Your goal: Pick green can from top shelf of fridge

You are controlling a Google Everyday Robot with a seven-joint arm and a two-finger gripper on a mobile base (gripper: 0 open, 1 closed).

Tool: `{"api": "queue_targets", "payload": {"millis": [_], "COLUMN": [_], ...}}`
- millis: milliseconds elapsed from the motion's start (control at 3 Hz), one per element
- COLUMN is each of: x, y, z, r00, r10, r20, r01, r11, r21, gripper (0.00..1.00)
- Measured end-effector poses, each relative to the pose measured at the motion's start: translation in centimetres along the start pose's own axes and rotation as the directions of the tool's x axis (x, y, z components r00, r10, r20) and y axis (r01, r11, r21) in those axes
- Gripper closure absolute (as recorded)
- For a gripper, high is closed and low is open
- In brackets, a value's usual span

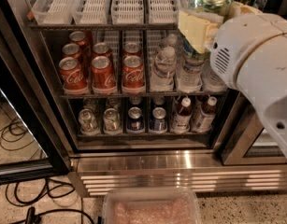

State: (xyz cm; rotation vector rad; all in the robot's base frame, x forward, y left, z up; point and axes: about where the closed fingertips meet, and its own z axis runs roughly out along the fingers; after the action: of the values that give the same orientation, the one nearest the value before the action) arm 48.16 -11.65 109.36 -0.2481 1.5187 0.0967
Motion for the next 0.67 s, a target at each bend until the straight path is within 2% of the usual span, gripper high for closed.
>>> {"api": "queue_targets", "payload": {"millis": [333,667], "x": [-0.3,1.2], "y": [0.7,2.0], "z": [0.2,-0.2], "r00": [1.0,0.998], "r10": [-0.007,0.038], "r20": [0.002,-0.048], "r01": [0.007,-0.041], "r11": [0.9999,0.9964], "r21": [-0.014,-0.074], "gripper": [1.0,1.0]}}
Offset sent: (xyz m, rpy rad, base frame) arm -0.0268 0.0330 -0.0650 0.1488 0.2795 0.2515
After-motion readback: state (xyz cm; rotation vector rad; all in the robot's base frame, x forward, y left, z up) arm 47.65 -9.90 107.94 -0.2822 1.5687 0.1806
